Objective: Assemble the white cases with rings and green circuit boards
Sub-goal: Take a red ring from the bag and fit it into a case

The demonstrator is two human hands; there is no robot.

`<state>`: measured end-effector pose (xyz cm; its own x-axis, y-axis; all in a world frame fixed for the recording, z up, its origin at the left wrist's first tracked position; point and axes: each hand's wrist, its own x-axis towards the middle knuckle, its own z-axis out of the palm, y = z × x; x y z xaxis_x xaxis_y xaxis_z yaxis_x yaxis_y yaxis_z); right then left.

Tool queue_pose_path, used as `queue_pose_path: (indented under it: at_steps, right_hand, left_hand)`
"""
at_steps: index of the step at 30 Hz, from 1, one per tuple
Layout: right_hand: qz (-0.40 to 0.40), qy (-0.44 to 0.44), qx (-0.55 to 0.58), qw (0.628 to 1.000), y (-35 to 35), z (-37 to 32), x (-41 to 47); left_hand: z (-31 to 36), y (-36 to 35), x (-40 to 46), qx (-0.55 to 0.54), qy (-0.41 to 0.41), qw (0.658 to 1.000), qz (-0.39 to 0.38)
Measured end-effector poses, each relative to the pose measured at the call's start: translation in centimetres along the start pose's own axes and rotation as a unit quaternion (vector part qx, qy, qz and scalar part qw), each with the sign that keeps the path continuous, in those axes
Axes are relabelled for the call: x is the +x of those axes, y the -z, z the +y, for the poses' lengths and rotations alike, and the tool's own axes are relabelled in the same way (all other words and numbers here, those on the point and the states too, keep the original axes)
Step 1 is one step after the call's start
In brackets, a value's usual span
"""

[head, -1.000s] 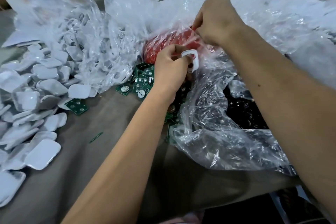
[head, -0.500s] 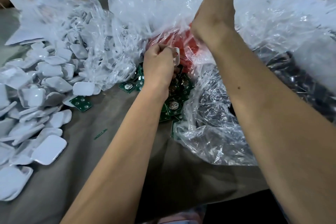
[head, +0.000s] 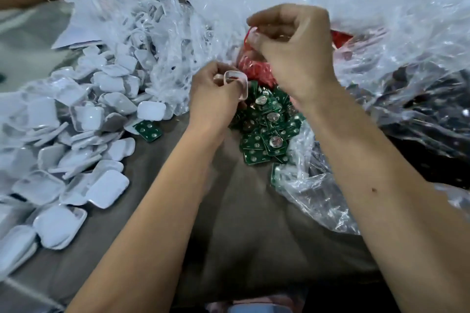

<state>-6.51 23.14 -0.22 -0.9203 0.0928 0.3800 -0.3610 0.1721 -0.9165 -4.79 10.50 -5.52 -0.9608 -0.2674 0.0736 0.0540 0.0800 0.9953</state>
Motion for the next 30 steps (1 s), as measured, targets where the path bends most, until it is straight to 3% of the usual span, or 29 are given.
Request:
queue_pose_path:
  at_steps: [3,8,14,22,30]
  right_hand:
    - [-0.072,-0.059,0.088,0.992,-1.2,2.3,-1.4]
    - [-0.144,-0.086,0.106,0.98,-0.9,4.9,-2.8]
    - [-0.126,-0.085,0.119,0.981,-0.5,5.3,-2.4]
    - [-0.108,-0.088,0.13,0.982,-1.2,5.4,-2.3]
    - [-0.056,0.01,0.01,0.998,-1.3,5.2,-2.5]
  left_hand:
    - [-0.8,2.7,0.1,0.037,-0.003,0.999,-0.011]
    - [-0.9,4.5,0.6,0.024,0.02,0.999,-0.021]
    - [-0.8,4.3,0.6,0.015,0.02,0.993,-0.116]
    - [-0.8,4.5,0.7,-0.027,-0.032,0.991,-0.125]
    - [-1.1,4.1,0.5,-0.039,-0.092,0.981,-0.163]
